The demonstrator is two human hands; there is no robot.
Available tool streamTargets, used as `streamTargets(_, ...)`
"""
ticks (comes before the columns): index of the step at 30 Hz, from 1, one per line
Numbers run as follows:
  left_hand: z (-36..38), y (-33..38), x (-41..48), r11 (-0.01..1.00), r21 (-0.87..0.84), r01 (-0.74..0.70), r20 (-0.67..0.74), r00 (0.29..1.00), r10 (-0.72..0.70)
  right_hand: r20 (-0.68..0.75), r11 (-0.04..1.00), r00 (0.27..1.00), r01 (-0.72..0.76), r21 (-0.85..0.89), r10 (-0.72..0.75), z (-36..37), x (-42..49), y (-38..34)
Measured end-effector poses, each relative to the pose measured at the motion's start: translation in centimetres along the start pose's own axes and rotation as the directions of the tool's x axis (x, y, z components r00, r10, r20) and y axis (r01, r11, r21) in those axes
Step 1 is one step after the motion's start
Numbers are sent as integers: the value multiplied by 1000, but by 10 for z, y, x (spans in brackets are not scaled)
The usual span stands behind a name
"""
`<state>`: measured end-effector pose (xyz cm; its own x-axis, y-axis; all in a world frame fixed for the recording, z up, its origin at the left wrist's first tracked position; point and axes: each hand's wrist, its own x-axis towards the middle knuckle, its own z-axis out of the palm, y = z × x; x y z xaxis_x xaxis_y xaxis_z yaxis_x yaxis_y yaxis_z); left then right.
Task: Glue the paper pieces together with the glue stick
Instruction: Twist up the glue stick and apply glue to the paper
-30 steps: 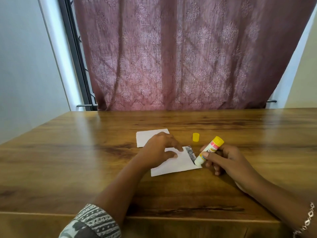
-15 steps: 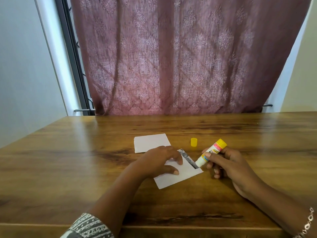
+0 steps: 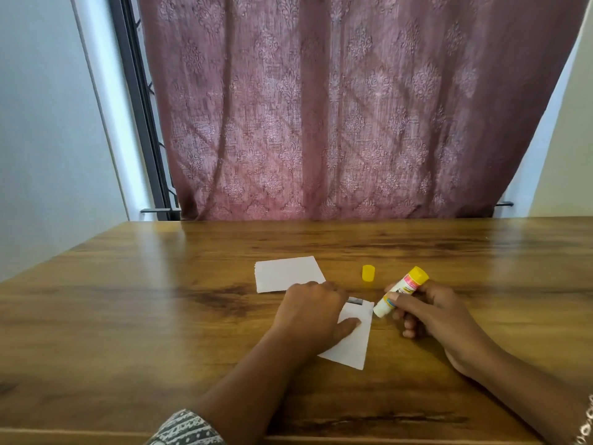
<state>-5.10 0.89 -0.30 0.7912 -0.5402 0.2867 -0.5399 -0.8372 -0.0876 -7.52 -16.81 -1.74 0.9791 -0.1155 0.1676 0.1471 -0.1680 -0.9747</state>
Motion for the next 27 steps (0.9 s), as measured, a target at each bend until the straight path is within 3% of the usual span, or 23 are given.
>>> streamTargets(5,-2,-4,0,997,-73,17,36,999,-15,24,997,1000,-15,-80,17,2,17,-6)
streamTargets(13,-5,-1,3,998,60,15,100,995,-21,17,978,1000,20,-206,-17,6,40,-4)
streamTargets(27,-2,-5,6,997,-38,68,172,983,-60,-33,939,993,96,-330,-113,12,50,4)
